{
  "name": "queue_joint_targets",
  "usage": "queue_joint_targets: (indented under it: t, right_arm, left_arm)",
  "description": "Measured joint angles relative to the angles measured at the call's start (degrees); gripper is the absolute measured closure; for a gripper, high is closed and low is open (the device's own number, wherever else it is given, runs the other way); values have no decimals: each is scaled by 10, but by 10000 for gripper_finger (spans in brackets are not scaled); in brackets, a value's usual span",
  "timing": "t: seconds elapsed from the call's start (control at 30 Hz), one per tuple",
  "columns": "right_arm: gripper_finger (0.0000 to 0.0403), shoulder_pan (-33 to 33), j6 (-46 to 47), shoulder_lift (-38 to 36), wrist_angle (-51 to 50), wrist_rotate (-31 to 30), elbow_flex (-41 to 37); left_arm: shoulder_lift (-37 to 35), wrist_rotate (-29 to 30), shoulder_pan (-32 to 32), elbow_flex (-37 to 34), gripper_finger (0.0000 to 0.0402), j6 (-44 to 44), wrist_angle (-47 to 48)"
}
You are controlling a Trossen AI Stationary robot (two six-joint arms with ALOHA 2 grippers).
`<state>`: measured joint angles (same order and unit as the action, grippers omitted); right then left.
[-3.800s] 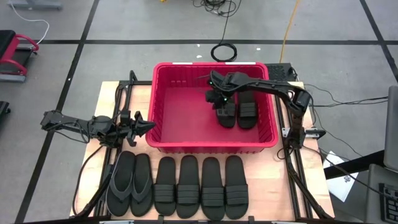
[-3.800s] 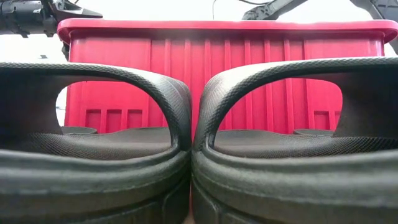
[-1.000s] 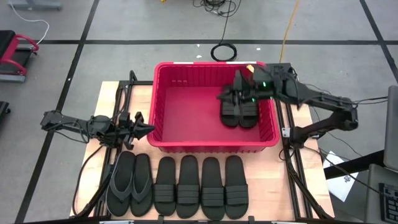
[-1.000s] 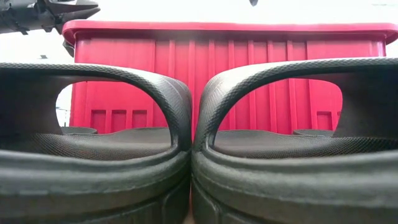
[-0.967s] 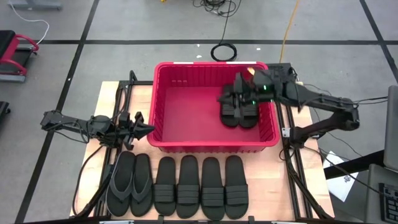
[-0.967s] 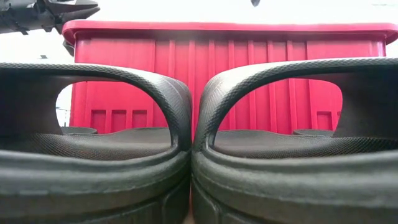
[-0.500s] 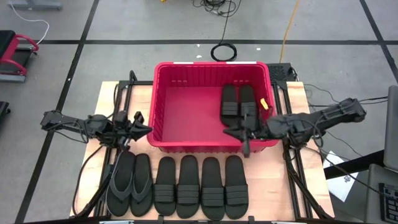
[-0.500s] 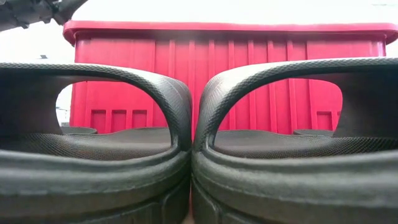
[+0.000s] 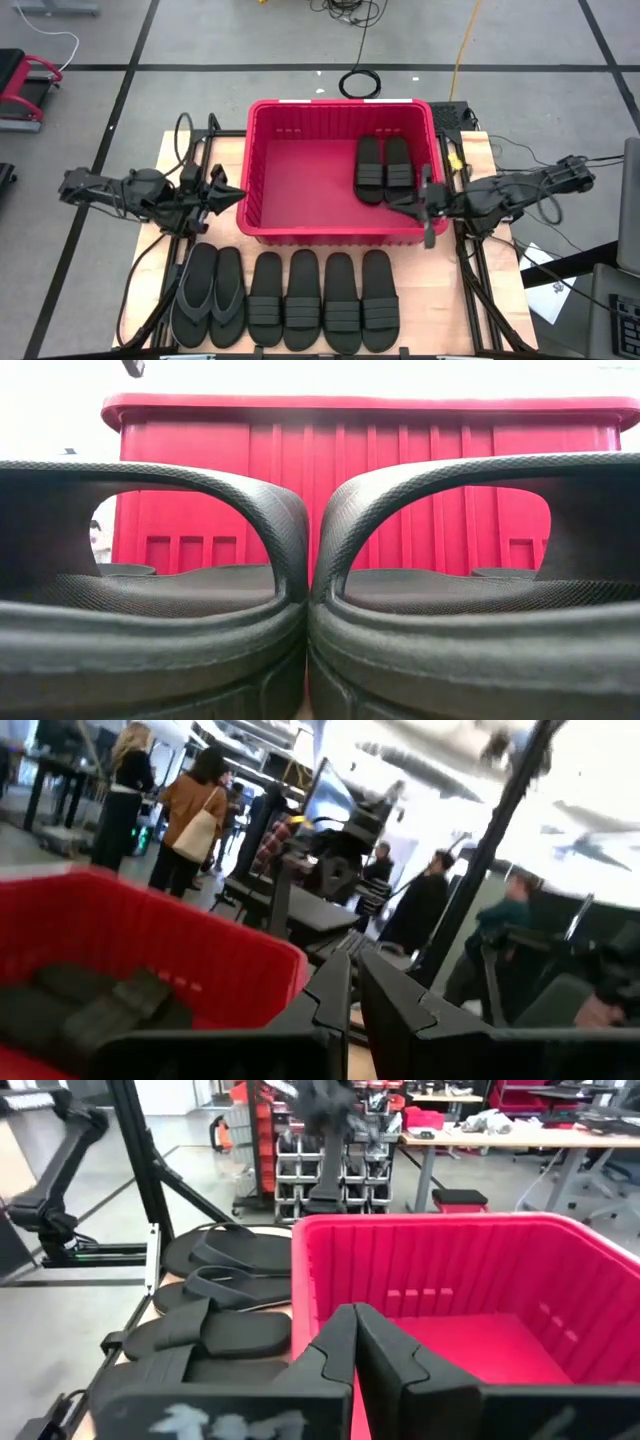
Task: Pick and place slides into bin
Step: Put the black slide into the red bin
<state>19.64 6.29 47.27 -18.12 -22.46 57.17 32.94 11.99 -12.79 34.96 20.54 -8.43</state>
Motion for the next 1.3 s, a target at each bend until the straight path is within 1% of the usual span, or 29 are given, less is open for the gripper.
queue_joint_targets:
  t: [0.1, 0.17, 0.23, 0.3, 0.4, 0.5, 0.63, 0.77, 0.83, 0.93, 1.1, 1.3]
  right_arm:
    - [403, 0, 21, -40, -46, 0, 0]
    - [403, 0, 27, -62, -66, 3, 0]
    - [403, 0, 18, -79, -75, 27, 0]
    - [403, 0, 2, -92, -73, 48, 0]
    - [403, 0, -3, -104, -65, 58, 0]
    - [403, 0, 22, -109, -65, 62, 0]
    - [403, 0, 76, -110, -65, 62, 0]
    - [403, 0, 106, -110, -65, 62, 0]
    - [403, 0, 117, -109, -64, 61, 0]
    - [403, 0, 121, -108, -64, 61, 0]
    - [403, 0, 108, -111, -50, 61, 0]
    - [403, 0, 101, -113, -40, 62, 0]
  left_arm:
    - [96, 0, -9, 102, 376, -47, 21]
    - [157, -5, -14, 162, 376, -50, 25]
    - [214, -22, -20, 209, 376, -43, 28]
    - [264, -39, -28, 252, 376, -29, 27]
    - [334, -56, -46, 303, 376, -14, 26]
    - [399, -66, -58, 342, 376, -6, 28]
    - [461, -66, -66, 384, 376, -6, 30]
    - [507, -66, -66, 415, 376, -1, 53]
    - [527, -76, -66, 431, 376, 6, 67]
    - [559, -81, -69, 460, 376, 3, 103]
    - [639, -102, -69, 528, 376, 21, 144]
    - [734, -146, -64, 618, 371, -20, 189]
